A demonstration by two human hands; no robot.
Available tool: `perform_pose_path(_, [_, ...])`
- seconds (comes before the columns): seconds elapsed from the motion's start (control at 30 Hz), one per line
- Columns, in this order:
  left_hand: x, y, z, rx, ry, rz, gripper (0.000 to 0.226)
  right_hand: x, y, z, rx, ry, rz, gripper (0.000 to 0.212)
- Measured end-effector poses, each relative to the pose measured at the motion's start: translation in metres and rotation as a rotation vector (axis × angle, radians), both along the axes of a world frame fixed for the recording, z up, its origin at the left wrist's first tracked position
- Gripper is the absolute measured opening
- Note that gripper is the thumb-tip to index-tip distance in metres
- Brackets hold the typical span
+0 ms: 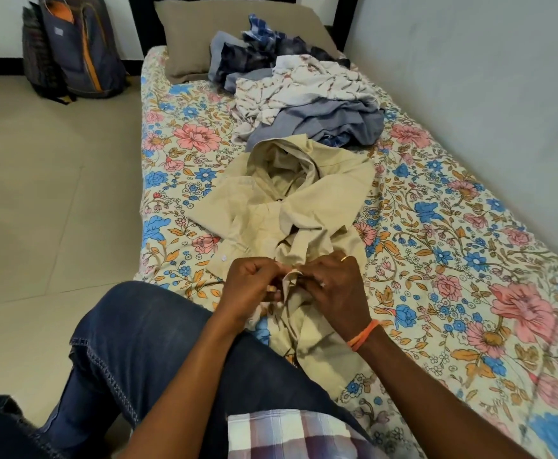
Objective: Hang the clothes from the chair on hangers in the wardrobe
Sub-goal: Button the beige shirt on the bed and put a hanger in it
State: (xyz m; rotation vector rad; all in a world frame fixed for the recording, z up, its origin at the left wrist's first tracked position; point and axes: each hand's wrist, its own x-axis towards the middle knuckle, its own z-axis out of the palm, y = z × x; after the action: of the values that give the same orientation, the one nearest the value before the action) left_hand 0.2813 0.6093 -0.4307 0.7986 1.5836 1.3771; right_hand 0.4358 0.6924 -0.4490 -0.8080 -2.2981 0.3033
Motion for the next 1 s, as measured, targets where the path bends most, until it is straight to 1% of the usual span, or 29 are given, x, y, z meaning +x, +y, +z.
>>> perform_pose_path(0.03, [0.0, 0.0, 0.002, -0.014, -0.043, -0.015, 0.015, 0.003, 0.002, 0.004, 0.001, 0.012, 0.032, 0.014])
perform_pose_path(0.07, [0.001, 0.001, 0.003, -0.025, -0.022, -0.036, 0.013, 0.006, 0.004, 0.008, 0.012, 0.012, 0.062, 0.014])
perform_pose_path(0.17, [0.009, 0.007, 0.007, -0.028, 0.094, -0.122, 0.005, 0.016, 0.009, 0.012, -0.013, -0.023, 0.124, 0.014])
perform_pose_path(0.2, [0.012, 0.009, 0.01, -0.036, 0.158, -0.157, 0.005, 0.02, 0.011, 0.011, -0.034, -0.028, 0.136, 0.014])
perform_pose_path(0.27, [0.023, 0.019, 0.015, -0.048, 0.333, -0.238, 0.006, 0.033, 0.013, 0.006, -0.057, -0.033, 0.101, 0.018])
perform_pose_path(0.33, [0.038, 0.031, 0.02, -0.075, 0.493, -0.313, 0.013, 0.05, 0.012, 0.001, -0.061, -0.048, 0.036, 0.013])
perform_pose_path(0.4, [0.052, 0.042, 0.024, -0.163, 0.565, -0.394, 0.017, 0.063, 0.008, -0.001, -0.043, -0.085, -0.029, 0.009])
perform_pose_path(0.47, [0.066, 0.051, 0.025, -0.249, 0.646, -0.451, 0.02, 0.073, 0.005, 0.002, -0.047, -0.139, -0.071, 0.01])
perform_pose_path(0.53, [0.089, 0.062, 0.028, -0.257, 0.84, -0.476, 0.037, 0.088, 0.005, 0.005, -0.069, -0.144, -0.127, 0.014])
perform_pose_path(0.57, [0.102, 0.066, 0.029, -0.256, 0.952, -0.477, 0.044, 0.096, 0.007, 0.005, -0.109, -0.127, -0.153, 0.01])
perform_pose_path(0.6, [0.12, 0.071, 0.031, -0.253, 1.066, -0.489, 0.047, 0.107, 0.008, 0.005, -0.154, -0.103, -0.193, 0.006])
perform_pose_path(0.67, [0.157, 0.08, 0.035, -0.271, 1.277, -0.547, 0.043, 0.133, 0.009, 0.002, -0.232, -0.077, -0.289, 0.019])
perform_pose_path(0.7, [0.17, 0.084, 0.036, -0.276, 1.355, -0.572, 0.04, 0.142, 0.008, 0.001, -0.263, -0.082, -0.317, 0.022])
perform_pose_path(0.77, [0.201, 0.09, 0.033, -0.228, 1.458, -0.628, 0.028, 0.167, 0.003, 0.0, -0.293, -0.091, -0.381, 0.02])
perform_pose_path(0.8, [0.216, 0.093, 0.028, -0.193, 1.47, -0.66, 0.02, 0.181, 0.0, -0.001, -0.295, -0.089, -0.426, 0.018])
perform_pose_path(0.87, [0.24, 0.094, 0.017, -0.129, 1.423, -0.707, 0.02, 0.208, -0.008, -0.003, -0.281, -0.092, -0.557, 0.018])
perform_pose_path(0.93, [0.265, 0.093, 0.002, -0.023, 1.327, -0.777, 0.024, 0.24, -0.017, -0.006, -0.274, -0.098, -0.731, 0.025])
perform_pose_path(1.0, [0.285, 0.086, -0.011, 0.078, 1.188, -0.856, 0.028, 0.268, -0.025, -0.008, -0.262, -0.135, -0.899, 0.026])
